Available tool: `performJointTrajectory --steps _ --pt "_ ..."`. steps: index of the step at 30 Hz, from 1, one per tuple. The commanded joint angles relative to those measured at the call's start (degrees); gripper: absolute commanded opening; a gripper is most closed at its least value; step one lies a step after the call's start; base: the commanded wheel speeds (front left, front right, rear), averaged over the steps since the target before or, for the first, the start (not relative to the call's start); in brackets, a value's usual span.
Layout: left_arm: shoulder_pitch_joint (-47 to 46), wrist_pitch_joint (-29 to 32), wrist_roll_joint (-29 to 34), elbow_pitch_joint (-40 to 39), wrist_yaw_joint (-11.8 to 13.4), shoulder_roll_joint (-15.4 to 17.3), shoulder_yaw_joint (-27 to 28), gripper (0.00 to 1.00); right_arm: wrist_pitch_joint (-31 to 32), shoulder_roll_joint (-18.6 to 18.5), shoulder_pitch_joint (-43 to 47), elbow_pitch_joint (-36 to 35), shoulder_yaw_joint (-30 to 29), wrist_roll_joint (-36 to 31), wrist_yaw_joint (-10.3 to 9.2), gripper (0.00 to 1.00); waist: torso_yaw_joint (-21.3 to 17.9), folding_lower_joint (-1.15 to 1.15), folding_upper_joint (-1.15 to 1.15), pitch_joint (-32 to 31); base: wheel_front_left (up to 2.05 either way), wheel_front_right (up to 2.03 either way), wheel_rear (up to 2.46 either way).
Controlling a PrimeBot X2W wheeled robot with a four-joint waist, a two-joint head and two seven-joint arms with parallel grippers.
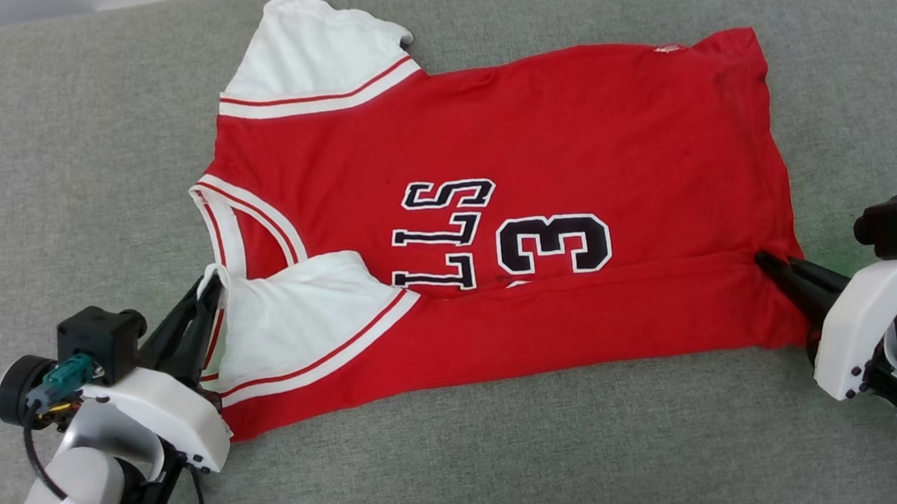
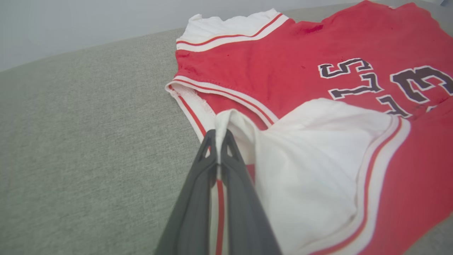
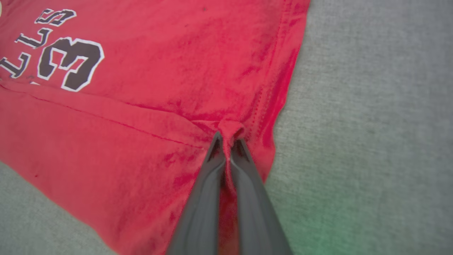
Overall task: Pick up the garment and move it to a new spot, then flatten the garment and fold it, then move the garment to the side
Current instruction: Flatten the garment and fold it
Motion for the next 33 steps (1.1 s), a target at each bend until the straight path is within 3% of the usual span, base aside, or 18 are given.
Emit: performJointTrajectory --steps 1,2,10,15,21,28,33 --pt "-1.29 -0.02 0.67 1.25 0.36 -0.37 -0.48 1.00 0.48 0.69 -0.16 1.58 0.27 -0.44 -0.08 0.82 0.19 -0.01 0.00 -0.42 0.00 0.00 0.00" --pt "-1.60 -0.04 0.84 2.23 0.44 -0.69 -0.83 1.00 0.70 0.97 -0.30 2.39 0.14 -0.48 -0.08 1.00 0.24 -0.01 0.00 -0.82 0.00 0.00 0.00" --pt "-1.06 -0.03 -1.64 8.29 3.28 -3.18 0.75 1.00 -0.77 2.49 1.28 3.37 -1.07 -2.39 -0.06 1.00 0.35 -0.01 0.00 -5.56 0.00 0.00 0.00" --pt "2.48 3.73 -5.22 7.95 5.15 -3.55 2.37 1.00 3.05 3.42 4.00 3.51 -2.70 -5.26 -0.05 1.00 -0.08 -0.01 0.00 -9.08 0.00 0.00 0.00" --pt "10.03 9.23 -7.93 0.99 10.10 -3.11 3.90 1.00 8.72 7.57 8.93 1.21 -9.32 -10.28 -0.05 1.00 -0.68 -0.01 0.00 -12.07 0.00 0.00 0.00" --pt "19.59 14.57 -8.60 -11.36 15.86 -2.39 3.66 1.00 14.60 14.96 15.75 -7.09 -20.14 -18.11 -0.05 1.00 -1.11 -0.01 0.00 -12.78 0.00 0.00 0.00" --pt "21.68 18.06 -8.13 -17.13 17.74 -1.54 2.53 1.00 18.52 19.56 19.85 -14.71 -24.89 -22.27 -0.05 1.00 -1.44 -0.01 0.00 -11.73 0.00 0.00 0.00"
